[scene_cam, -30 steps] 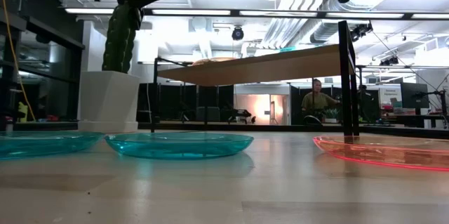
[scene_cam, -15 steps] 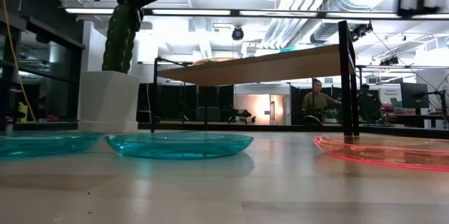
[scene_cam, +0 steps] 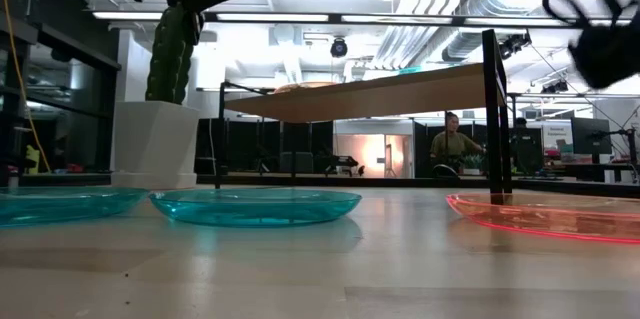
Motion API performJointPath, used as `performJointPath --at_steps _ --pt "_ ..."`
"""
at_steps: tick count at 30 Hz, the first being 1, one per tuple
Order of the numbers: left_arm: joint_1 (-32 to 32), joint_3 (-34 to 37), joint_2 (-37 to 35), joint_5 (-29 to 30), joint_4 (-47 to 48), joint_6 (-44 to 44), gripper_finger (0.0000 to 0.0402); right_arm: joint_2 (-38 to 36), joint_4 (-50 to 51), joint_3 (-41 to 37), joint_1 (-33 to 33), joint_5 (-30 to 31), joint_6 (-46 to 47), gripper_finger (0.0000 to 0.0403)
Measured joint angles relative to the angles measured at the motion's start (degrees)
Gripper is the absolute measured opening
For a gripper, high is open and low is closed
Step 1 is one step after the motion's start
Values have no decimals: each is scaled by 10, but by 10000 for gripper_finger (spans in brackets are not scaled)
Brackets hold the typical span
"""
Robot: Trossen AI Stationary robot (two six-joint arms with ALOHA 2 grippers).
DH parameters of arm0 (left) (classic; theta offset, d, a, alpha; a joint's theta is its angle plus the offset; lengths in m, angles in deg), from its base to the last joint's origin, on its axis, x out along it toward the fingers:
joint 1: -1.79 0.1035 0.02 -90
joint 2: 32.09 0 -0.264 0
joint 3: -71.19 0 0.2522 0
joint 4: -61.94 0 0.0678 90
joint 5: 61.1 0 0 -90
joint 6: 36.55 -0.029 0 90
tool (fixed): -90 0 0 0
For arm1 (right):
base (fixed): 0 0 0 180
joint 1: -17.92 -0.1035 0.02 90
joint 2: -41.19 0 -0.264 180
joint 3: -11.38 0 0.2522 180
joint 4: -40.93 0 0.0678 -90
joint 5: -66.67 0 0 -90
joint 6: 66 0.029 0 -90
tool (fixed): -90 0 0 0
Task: Place and stack plates onto a shelf
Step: Stack the left orange plate on top of the orange plate on the shelf
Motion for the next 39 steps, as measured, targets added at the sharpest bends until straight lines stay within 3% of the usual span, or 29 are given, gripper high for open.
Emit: performJointPath --at_steps 4,18,35,39 --pt "0 0 0 1 0 0 1 39 -107 -49 2 40 58 158" --pt "0 0 0 8 2 -11 1 174 -182 -54 2 59 80 157" --pt "0 0 0 21 2 -24 1 184 -221 -55 2 55 92 157" --pt "0 0 0 23 2 -25 1 194 -220 -55 2 55 92 139"
